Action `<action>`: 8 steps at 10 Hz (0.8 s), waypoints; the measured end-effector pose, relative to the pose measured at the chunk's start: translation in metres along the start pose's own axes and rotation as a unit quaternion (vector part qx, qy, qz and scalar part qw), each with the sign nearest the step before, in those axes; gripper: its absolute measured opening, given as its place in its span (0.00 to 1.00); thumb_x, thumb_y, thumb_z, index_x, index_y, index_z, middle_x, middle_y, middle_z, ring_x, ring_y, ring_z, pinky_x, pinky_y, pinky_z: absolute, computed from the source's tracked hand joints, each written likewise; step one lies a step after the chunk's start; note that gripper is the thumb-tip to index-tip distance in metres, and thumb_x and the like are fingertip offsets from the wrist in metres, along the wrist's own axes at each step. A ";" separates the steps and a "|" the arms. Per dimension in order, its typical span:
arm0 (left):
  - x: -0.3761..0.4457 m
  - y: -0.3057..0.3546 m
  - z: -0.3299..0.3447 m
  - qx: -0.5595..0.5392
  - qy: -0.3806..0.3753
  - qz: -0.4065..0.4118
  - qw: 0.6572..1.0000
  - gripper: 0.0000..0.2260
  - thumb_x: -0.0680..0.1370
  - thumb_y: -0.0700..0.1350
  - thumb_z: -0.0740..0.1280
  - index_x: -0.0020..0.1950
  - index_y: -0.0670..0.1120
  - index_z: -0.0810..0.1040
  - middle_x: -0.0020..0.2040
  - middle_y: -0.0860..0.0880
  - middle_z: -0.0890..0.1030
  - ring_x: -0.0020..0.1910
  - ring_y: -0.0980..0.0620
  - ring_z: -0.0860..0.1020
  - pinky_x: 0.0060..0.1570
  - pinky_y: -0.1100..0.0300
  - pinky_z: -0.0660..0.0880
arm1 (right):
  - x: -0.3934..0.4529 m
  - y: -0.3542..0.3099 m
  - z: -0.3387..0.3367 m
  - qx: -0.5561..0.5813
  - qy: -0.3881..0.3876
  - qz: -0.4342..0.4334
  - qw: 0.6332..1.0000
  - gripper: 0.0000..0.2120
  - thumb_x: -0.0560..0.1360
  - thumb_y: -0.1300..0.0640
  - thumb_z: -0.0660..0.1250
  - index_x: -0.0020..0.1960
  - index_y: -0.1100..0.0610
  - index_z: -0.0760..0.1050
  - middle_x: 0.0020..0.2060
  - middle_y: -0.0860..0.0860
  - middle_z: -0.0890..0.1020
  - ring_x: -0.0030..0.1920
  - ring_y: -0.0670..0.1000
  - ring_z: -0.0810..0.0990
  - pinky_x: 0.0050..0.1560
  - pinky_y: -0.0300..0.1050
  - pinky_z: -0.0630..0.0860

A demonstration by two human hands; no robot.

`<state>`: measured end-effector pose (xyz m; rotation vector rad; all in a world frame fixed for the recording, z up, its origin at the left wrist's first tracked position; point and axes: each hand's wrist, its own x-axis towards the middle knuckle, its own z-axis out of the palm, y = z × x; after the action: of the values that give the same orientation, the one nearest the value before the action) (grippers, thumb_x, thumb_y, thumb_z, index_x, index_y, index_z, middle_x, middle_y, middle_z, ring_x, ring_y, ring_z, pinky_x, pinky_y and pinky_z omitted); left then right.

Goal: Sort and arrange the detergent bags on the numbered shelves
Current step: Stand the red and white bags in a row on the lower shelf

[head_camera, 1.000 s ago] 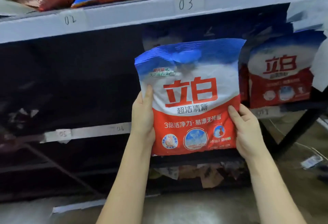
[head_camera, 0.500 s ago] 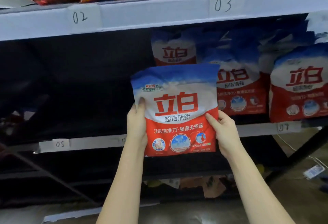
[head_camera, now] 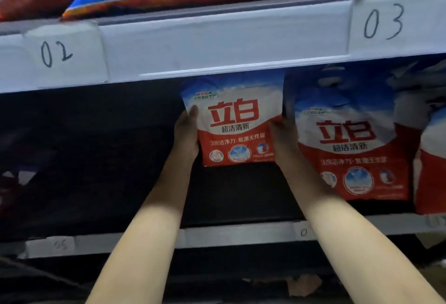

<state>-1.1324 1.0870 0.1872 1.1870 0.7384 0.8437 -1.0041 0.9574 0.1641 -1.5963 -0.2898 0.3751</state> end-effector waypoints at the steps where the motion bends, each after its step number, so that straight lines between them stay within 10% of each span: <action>1: 0.025 -0.001 0.013 -0.005 -0.029 -0.006 1.000 0.11 0.80 0.51 0.60 0.56 0.47 0.77 0.48 0.47 0.83 0.44 0.50 0.83 0.39 0.55 0.79 | 0.022 0.005 0.016 0.034 0.060 0.023 0.997 0.14 0.80 0.52 0.57 0.61 0.57 0.72 0.53 0.56 0.80 0.54 0.56 0.80 0.44 0.38 0.78; 2: 0.040 0.002 0.026 -0.001 -0.033 -0.032 0.999 0.10 0.82 0.51 0.58 0.51 0.50 0.77 0.47 0.47 0.83 0.45 0.48 0.82 0.46 0.51 0.79 | 0.042 0.007 0.026 0.127 0.130 0.065 0.981 0.18 0.82 0.58 0.53 0.70 0.61 0.63 0.66 0.59 0.71 0.66 0.57 0.72 0.36 0.27 0.70; 3: 0.063 -0.010 0.039 -0.009 -0.053 -0.032 0.998 0.10 0.82 0.53 0.57 0.50 0.52 0.77 0.49 0.47 0.83 0.50 0.46 0.82 0.51 0.47 0.78 | 0.032 -0.010 0.031 -0.192 0.126 0.031 0.973 0.17 0.81 0.60 0.53 0.69 0.63 0.60 0.66 0.59 0.69 0.65 0.54 0.70 0.57 0.35 0.71; 4: 0.067 -0.011 0.041 0.040 -0.085 -0.035 0.995 0.11 0.81 0.54 0.58 0.53 0.51 0.76 0.50 0.48 0.82 0.48 0.47 0.82 0.52 0.47 0.78 | 0.038 -0.008 0.033 0.109 0.180 0.065 0.976 0.18 0.82 0.56 0.51 0.70 0.61 0.62 0.67 0.58 0.71 0.45 0.41 0.75 0.31 0.24 0.71; 5: 0.073 -0.015 0.034 0.107 -0.121 -0.011 0.987 0.07 0.81 0.53 0.59 0.51 0.53 0.73 0.47 0.51 0.80 0.45 0.53 0.80 0.47 0.53 0.78 | 0.044 0.008 0.042 -0.139 0.190 -0.017 0.972 0.19 0.82 0.53 0.52 0.70 0.60 0.65 0.61 0.57 0.76 0.39 0.43 0.74 0.32 0.28 0.72; 6: 0.071 -0.029 0.021 0.153 -0.120 -0.021 0.981 0.04 0.81 0.51 0.58 0.51 0.54 0.70 0.46 0.53 0.79 0.41 0.57 0.79 0.38 0.61 0.75 | 0.034 0.020 0.050 -0.196 0.205 -0.026 0.959 0.21 0.79 0.48 0.58 0.67 0.58 0.67 0.60 0.56 0.77 0.57 0.52 0.77 0.58 0.42 0.73; 8: 0.050 -0.073 -0.007 0.305 -0.120 -0.016 0.945 0.22 0.80 0.53 0.61 0.71 0.48 0.65 0.66 0.47 0.74 0.63 0.48 0.74 0.56 0.55 0.73 | -0.014 0.053 0.054 -0.154 0.215 0.001 0.964 0.24 0.77 0.61 0.63 0.71 0.64 0.61 0.68 0.60 0.67 0.69 0.56 0.66 0.68 0.40 0.59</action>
<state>-1.1010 1.1223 0.1123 1.7875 0.8412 0.4313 -1.0415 0.9981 0.1104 -1.9355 -0.0103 -0.0267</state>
